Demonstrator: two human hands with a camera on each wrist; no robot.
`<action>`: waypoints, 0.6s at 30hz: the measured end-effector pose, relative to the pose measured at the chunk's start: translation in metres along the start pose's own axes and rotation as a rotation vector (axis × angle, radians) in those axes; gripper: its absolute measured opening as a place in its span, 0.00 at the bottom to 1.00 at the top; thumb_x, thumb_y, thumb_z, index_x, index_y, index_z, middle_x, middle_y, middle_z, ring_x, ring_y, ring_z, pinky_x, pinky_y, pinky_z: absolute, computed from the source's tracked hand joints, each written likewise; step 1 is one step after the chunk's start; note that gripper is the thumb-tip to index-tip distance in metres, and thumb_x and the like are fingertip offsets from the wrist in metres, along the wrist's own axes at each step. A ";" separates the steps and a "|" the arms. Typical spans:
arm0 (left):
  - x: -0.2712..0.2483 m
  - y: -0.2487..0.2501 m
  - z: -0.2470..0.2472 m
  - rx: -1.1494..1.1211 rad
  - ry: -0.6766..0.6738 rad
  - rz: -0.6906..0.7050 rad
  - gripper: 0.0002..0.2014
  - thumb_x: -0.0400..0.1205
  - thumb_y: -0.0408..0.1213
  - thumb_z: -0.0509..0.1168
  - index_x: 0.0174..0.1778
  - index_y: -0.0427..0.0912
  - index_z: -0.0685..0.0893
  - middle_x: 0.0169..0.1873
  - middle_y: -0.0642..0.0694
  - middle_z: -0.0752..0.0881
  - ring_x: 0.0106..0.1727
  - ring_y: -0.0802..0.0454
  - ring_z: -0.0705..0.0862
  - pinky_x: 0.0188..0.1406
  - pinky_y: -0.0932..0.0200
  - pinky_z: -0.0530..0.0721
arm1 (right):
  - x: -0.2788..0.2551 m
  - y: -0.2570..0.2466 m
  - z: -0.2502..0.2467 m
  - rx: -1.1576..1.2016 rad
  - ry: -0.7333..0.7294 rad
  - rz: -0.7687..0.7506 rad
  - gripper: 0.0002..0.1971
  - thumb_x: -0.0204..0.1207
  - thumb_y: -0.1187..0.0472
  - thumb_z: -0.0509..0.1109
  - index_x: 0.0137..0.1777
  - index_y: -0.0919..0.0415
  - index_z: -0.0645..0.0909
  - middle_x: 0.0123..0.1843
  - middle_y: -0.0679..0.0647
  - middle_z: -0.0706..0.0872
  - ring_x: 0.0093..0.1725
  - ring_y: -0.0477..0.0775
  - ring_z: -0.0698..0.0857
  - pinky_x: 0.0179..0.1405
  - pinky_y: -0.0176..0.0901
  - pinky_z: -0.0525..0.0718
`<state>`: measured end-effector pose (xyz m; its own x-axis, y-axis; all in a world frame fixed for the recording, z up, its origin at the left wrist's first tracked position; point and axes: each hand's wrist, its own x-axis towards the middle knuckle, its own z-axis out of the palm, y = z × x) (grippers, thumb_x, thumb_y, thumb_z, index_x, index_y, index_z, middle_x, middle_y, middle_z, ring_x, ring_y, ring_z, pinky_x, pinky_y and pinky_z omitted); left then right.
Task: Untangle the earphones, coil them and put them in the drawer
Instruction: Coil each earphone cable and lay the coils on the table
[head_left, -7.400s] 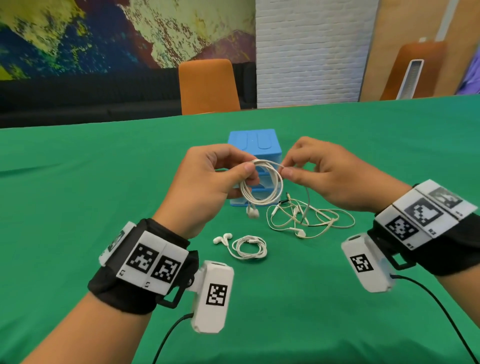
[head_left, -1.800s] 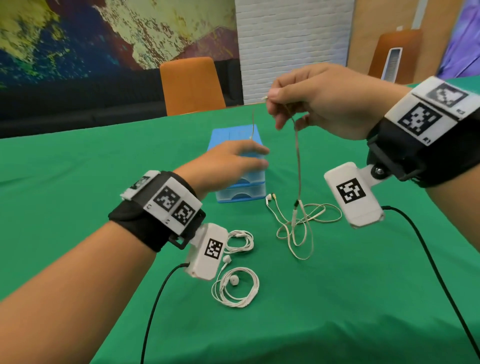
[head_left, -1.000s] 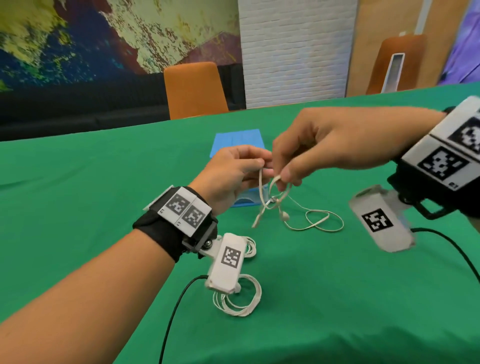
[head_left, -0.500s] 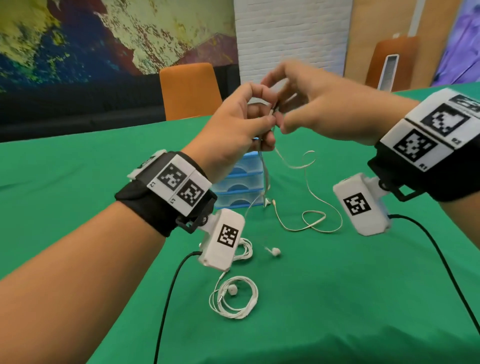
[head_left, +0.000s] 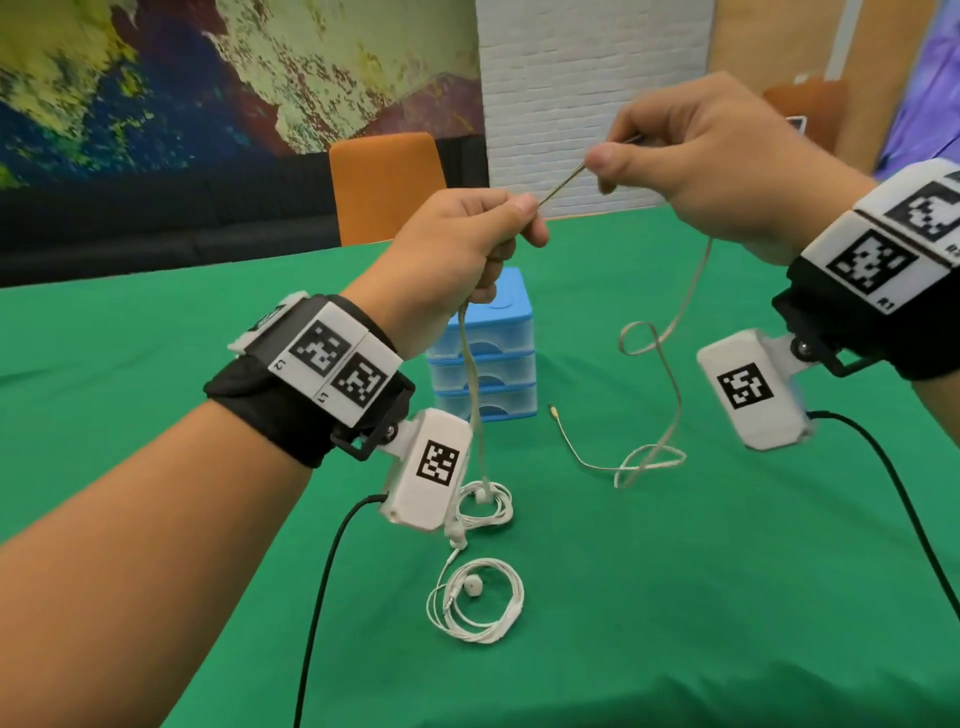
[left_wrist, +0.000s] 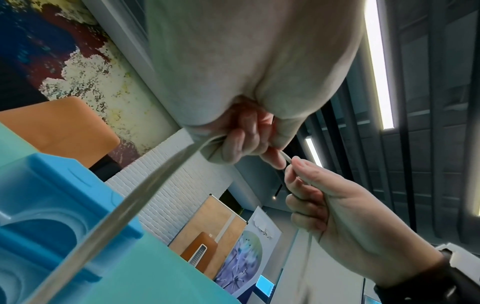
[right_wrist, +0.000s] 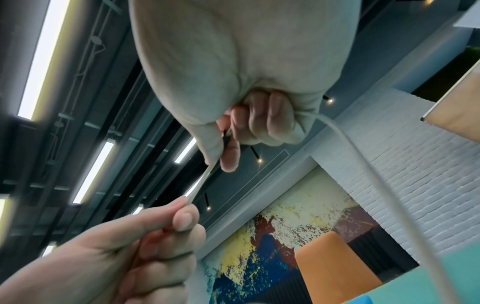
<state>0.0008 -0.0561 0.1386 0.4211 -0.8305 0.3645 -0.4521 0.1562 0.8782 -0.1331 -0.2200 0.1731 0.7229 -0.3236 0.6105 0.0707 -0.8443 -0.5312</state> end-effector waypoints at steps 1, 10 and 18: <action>0.000 0.001 -0.001 -0.009 -0.011 -0.003 0.17 0.92 0.39 0.58 0.38 0.40 0.81 0.24 0.51 0.60 0.28 0.52 0.52 0.27 0.57 0.51 | 0.002 0.002 -0.003 -0.014 0.031 -0.005 0.17 0.83 0.50 0.71 0.45 0.66 0.87 0.32 0.58 0.75 0.23 0.43 0.63 0.22 0.35 0.62; -0.008 0.000 -0.021 0.033 0.036 -0.166 0.16 0.90 0.40 0.59 0.36 0.42 0.78 0.26 0.49 0.59 0.23 0.54 0.56 0.27 0.58 0.55 | -0.001 0.024 -0.008 -0.305 -0.133 0.232 0.11 0.83 0.50 0.70 0.59 0.55 0.87 0.41 0.54 0.84 0.33 0.49 0.78 0.30 0.41 0.73; -0.023 -0.005 -0.007 0.096 -0.122 -0.155 0.14 0.91 0.35 0.58 0.41 0.39 0.82 0.24 0.49 0.64 0.21 0.56 0.59 0.20 0.66 0.62 | -0.033 0.001 0.064 0.247 -0.416 0.074 0.05 0.83 0.69 0.69 0.56 0.70 0.78 0.39 0.62 0.84 0.36 0.52 0.86 0.45 0.52 0.88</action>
<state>-0.0007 -0.0341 0.1279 0.3956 -0.9001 0.1823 -0.4647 -0.0249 0.8851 -0.1130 -0.1831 0.1147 0.9419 -0.1385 0.3060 0.1330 -0.6829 -0.7183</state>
